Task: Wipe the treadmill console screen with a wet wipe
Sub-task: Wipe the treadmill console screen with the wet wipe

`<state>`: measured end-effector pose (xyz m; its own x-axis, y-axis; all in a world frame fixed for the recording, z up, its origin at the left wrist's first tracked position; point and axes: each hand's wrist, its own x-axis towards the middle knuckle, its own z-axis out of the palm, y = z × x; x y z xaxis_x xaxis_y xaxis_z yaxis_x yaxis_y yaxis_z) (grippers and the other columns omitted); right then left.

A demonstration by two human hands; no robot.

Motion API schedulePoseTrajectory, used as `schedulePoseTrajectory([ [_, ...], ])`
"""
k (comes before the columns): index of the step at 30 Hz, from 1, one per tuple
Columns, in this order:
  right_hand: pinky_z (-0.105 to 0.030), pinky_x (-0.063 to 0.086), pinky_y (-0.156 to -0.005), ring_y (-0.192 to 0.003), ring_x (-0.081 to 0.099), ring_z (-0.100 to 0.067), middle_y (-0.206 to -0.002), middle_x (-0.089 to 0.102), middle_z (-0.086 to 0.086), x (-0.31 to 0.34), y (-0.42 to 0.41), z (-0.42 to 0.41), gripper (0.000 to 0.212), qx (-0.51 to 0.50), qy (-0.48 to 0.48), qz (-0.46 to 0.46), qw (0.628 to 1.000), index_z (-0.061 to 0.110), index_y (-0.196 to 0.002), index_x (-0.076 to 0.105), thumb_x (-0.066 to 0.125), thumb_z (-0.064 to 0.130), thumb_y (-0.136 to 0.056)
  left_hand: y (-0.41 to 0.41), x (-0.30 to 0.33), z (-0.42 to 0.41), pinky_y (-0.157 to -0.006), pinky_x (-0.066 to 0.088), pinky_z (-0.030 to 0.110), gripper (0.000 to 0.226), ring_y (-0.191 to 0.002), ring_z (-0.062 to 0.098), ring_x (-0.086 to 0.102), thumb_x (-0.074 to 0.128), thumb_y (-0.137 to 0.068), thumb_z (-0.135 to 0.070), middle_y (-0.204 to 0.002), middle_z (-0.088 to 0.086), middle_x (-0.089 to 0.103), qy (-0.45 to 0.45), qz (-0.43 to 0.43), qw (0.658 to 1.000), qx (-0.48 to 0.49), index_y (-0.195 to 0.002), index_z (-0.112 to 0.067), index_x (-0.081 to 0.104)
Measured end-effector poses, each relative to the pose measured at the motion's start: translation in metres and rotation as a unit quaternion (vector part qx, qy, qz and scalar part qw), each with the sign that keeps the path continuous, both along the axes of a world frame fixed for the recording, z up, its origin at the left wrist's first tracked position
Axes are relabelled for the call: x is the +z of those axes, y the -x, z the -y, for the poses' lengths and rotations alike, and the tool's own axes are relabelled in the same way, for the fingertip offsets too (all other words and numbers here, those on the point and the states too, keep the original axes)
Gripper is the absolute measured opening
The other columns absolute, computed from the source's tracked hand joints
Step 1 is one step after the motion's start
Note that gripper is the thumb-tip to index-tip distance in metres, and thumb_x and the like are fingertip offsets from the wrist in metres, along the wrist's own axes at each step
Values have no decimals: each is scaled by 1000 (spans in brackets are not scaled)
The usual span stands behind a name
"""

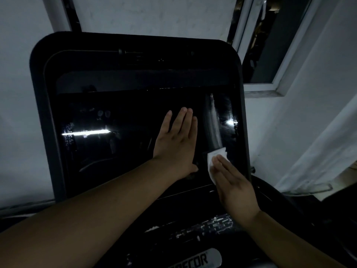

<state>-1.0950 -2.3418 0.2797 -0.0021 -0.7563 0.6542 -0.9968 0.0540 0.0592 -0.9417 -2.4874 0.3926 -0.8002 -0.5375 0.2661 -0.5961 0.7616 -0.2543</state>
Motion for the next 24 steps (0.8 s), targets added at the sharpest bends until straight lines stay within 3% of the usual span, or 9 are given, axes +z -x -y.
schedulePoseTrajectory([
  [8,-42,48,-107,-135,50,-30,-136,61,-18,20,10,29,29,-8,61,-14,998,-3,-118,68,62,-3,-90,3,-4,3,-121,-13,57,138,-152,33,-29,61,-75,-80,-165,21,-27,8,9,1000,2,-156,-2,-19],
  [13,-29,37,-115,-136,50,-24,-137,62,-12,59,26,67,28,-34,68,-48,996,2,-119,68,58,2,-92,3,-3,3,-122,-13,56,133,-152,32,-29,53,-78,-83,-165,20,-26,1,-4,1000,-2,-156,-2,-18],
  [24,-33,46,-103,-127,59,-30,-132,64,-18,138,50,127,30,-54,72,-56,994,-2,-112,68,53,-2,-86,0,0,3,-121,-13,56,134,-152,32,-29,63,-76,-77,-166,20,-24,0,4,1000,1,-157,-4,-16],
])
